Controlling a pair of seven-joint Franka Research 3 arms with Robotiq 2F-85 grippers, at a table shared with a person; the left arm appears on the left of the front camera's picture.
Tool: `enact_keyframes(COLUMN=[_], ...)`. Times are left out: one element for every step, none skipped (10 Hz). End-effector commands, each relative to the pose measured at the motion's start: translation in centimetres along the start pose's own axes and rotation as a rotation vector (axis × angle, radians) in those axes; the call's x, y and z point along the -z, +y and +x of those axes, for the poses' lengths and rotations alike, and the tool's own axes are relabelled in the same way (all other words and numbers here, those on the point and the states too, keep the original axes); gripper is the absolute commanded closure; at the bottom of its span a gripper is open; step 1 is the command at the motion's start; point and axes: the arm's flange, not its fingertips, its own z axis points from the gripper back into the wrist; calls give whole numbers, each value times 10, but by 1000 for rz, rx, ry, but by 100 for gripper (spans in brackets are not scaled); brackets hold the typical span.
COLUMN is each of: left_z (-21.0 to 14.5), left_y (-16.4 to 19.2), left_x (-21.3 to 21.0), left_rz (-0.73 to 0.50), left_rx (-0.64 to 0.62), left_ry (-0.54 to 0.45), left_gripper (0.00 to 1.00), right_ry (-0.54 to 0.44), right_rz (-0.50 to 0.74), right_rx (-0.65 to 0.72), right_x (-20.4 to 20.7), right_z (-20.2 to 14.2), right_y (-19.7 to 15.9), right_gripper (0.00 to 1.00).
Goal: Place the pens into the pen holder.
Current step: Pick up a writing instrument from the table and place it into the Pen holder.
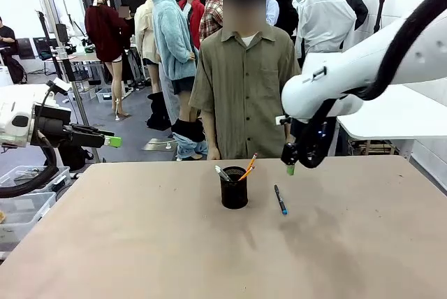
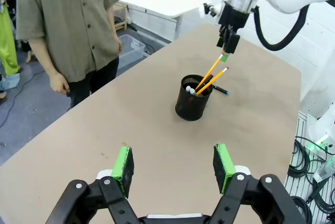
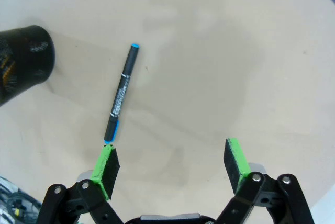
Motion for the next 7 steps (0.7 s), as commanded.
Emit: enact_keyframes(left_z=[-2, -2, -2, -2, -2, -2, -2], left_y=[3, 3, 3, 3, 3, 3, 3], left_x=[2, 2, 2, 2, 2, 2, 2], left_rz=[-11, -11, -11, -11, -11, -11, -11], left_rx=[20, 20, 20, 20, 20, 20, 20], left_ry=[-26, -26, -26, -26, -26, -26, -26], left_gripper=[20, 20, 20, 20, 20, 20, 20], right_ry=[63, 85, 69, 55, 43, 34, 32], right_rz=[-43, -61, -52, -53, -51, -66, -57], right_rx=[31, 41, 81, 93, 110, 147, 157], right_x=[11, 21, 27, 33, 41, 51, 58], right_z=[23, 20, 19, 15, 8, -1, -8], right_y=[12, 19, 24, 27, 32, 38, 40], right_gripper=[0, 0, 0, 0, 0, 0, 0])
